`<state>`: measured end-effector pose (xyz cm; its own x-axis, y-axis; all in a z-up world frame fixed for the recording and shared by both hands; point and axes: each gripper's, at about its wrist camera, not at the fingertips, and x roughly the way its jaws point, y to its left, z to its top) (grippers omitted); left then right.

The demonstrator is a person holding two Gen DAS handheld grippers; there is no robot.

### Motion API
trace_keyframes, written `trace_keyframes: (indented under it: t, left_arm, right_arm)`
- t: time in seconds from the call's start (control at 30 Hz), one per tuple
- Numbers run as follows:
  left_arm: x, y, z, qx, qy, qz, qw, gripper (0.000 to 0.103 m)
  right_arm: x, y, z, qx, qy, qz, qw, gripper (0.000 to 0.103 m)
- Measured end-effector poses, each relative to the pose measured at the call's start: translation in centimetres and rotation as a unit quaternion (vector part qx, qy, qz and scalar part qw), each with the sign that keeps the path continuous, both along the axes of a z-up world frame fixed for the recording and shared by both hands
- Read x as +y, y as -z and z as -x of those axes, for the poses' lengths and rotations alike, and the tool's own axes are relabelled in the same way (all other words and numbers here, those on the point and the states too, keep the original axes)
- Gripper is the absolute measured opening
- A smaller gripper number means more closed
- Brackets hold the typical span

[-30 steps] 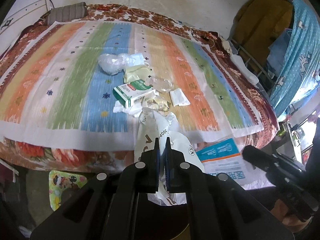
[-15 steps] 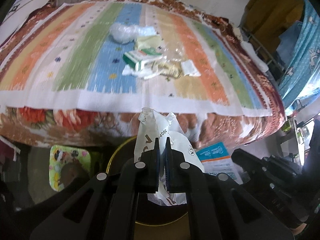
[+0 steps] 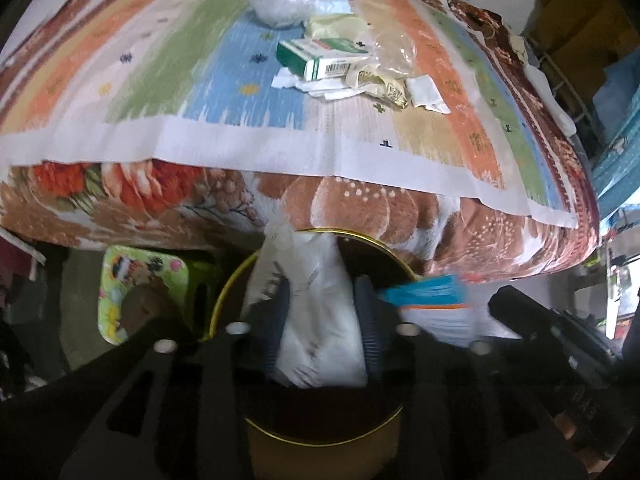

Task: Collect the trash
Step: 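Open right tool over the bin while left tool drops the Natural bag in, then move both open tools back over the remaining trash on the sheet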

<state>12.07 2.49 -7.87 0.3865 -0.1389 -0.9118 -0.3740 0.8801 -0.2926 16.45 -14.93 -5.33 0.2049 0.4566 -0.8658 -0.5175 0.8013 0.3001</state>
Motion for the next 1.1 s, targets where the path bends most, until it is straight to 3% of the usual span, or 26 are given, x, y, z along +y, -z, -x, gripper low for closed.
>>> trace_keyframes:
  t: [0.03,0.27,0.43,0.53,0.7,0.87,1.1]
  left_arm:
    - [0.2,0.0,0.0,0.000,-0.005,0.000,1.0000,0.035]
    - [1.4,-1.6,0.2,-0.025,-0.022,-0.008,0.9994,0.050]
    - [4.4,-4.2,-0.4,-0.057,-0.035,0.006,0.9977,0.059]
    - [5.7,-5.5,-1.2,-0.060,-0.029,-0.019,0.9976,0.066]
    - [5.7,-5.2,-2.9,-0.048,-0.013,-0.037,0.9981,0.073]
    - [4.9,-6.3,-4.6,-0.064,0.041,-0.093,0.9927,0.089]
    - [7.2,-6.2,-6.7,-0.069,0.042,-0.085,0.9931,0.095]
  right_arm:
    - [0.0,0.0,0.0,0.000,0.001,0.001,1.000,0.034]
    - [0.1,0.0,-0.7,0.000,0.004,0.000,1.000,0.041]
    - [0.2,-0.6,-1.6,-0.010,-0.002,0.002,1.000,0.049]
    - [0.5,-1.1,-2.2,-0.020,-0.009,0.007,1.000,0.055]
    - [1.2,-2.0,-3.7,-0.031,-0.017,0.002,0.999,0.064]
    - [2.8,-2.6,-5.1,-0.058,-0.033,0.011,0.998,0.079]
    - [4.2,-3.5,-7.6,-0.084,-0.035,0.011,0.996,0.090]
